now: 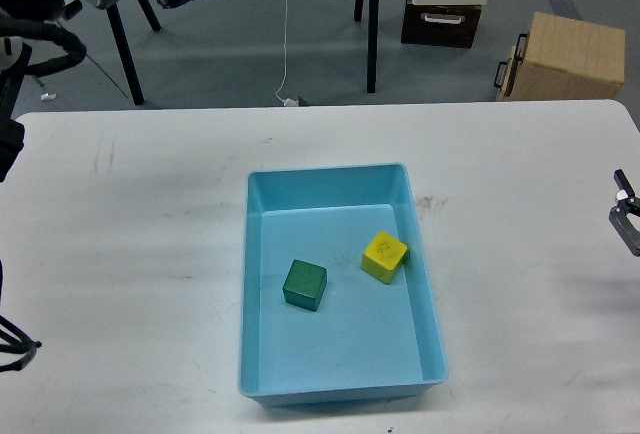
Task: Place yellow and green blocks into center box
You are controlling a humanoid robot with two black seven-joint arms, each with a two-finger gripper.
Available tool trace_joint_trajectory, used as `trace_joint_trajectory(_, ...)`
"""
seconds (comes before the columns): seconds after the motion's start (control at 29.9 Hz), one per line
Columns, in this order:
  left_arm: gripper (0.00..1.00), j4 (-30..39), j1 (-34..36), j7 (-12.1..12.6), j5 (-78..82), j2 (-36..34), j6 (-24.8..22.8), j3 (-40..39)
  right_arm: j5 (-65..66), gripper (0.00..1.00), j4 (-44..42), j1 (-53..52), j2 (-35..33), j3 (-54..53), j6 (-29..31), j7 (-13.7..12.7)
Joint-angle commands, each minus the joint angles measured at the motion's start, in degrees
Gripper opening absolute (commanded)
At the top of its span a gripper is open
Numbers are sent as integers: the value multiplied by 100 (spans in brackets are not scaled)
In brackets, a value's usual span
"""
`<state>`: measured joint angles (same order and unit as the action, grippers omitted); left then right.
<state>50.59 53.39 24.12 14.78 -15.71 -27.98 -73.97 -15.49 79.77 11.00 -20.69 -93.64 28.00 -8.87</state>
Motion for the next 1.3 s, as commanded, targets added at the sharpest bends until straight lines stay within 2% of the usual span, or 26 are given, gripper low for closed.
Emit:
trace_joint_trajectory(0.0, 100, 213, -758, 5, -501, 183, -2, -933, -24, 100, 3, -10, -5, -57, 0, 8)
trace_joint_trajectory(0.17, 100, 916, -1751, 13, -828, 367, -2, -1496, -24, 100, 47, 43, 4, -57, 0, 17)
trace_joint_trajectory(0.63, 100, 3728, -5126, -31, -1240, 1351, -2, -2473, -33, 100, 530, 622, 83, -206, 0, 17)
trace_joint_trajectory(0.73, 100, 4045, -5636, -31, -1451, 1562, -2, -2491, -33, 100, 662, 772, 83, -251, 0, 17)
trace_joint_trajectory(1.04, 100, 4600, -6867, -22, -1575, 1571, -2, -2570, -33, 100, 882, 1001, 197, -365, 0, 26)
trace_joint_trajectory(1.27, 100, 4732, -7448, -31, -1715, 1571, -2, -2596, -33, 100, 1119, 1282, 426, -295, 0, 26)
